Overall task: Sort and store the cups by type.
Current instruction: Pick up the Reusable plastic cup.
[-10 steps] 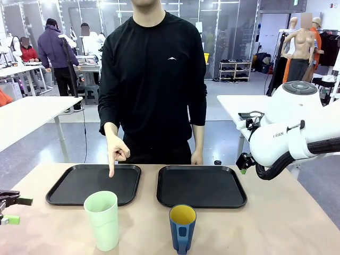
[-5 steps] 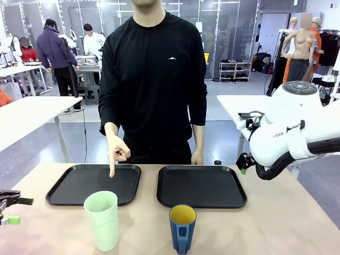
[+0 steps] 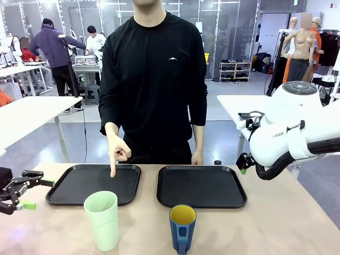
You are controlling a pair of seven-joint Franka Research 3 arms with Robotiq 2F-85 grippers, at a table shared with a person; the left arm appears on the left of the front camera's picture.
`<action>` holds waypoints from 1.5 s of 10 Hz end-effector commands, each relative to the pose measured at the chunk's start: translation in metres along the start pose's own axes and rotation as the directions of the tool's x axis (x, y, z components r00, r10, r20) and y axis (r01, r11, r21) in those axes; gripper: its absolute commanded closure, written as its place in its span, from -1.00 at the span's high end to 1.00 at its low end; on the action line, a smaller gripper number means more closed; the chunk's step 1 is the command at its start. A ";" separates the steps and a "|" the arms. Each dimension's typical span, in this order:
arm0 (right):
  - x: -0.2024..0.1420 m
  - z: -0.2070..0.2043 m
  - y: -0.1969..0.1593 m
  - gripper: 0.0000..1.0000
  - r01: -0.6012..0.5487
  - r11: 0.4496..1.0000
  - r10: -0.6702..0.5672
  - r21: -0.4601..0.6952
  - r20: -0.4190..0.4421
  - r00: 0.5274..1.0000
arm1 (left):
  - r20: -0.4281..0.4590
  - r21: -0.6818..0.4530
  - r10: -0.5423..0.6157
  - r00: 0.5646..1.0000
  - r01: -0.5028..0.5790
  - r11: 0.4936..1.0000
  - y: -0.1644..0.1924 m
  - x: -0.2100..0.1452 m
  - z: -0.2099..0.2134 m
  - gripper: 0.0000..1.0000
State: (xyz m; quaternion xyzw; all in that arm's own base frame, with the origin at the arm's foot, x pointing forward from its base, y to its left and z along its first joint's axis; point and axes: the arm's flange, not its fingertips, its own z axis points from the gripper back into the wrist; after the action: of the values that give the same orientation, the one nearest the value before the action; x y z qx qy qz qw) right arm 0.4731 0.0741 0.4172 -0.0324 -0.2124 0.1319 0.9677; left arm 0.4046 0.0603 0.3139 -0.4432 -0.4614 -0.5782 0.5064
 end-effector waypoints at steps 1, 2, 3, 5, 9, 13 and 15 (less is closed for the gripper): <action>0.000 0.000 -0.001 1.00 0.002 1.000 -0.002 0.000 0.001 1.000 | 0.054 -0.033 -0.030 0.998 0.032 0.999 -0.022 -0.071 -0.019 1.00; 0.000 0.000 -0.001 1.00 0.002 1.000 -0.002 0.000 0.001 1.000 | 0.066 -0.058 -0.014 0.998 0.018 0.998 -0.023 -0.078 -0.032 1.00; 0.000 0.000 -0.001 1.00 0.002 1.000 -0.002 0.000 0.001 1.000 | 0.085 -0.086 0.003 0.996 0.004 0.996 -0.023 -0.083 -0.044 1.00; 0.000 0.000 -0.001 1.00 0.002 1.000 -0.002 0.000 0.001 1.000 | 0.079 -0.085 -0.005 0.997 0.011 0.996 -0.018 -0.088 -0.062 1.00; 0.000 0.000 -0.001 1.00 0.002 1.000 -0.002 0.000 0.001 1.000 | 0.052 -0.070 -0.042 0.998 0.046 0.996 0.009 -0.087 -0.079 1.00; 0.000 0.000 -0.001 1.00 0.002 1.000 -0.002 0.000 0.001 1.000 | 0.007 -0.062 -0.042 0.999 0.042 0.997 0.035 -0.093 -0.086 1.00; 0.000 0.000 -0.001 1.00 0.002 1.000 -0.002 0.000 0.001 1.000 | 0.025 -0.087 0.018 1.000 -0.016 0.996 0.050 -0.025 -0.078 1.00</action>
State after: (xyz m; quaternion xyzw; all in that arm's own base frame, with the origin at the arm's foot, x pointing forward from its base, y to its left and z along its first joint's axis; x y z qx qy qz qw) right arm 0.4731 0.0741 0.4172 -0.0324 -0.2123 0.1320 0.9677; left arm 0.4551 -0.0141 0.2648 -0.4774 -0.4304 -0.5840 0.4957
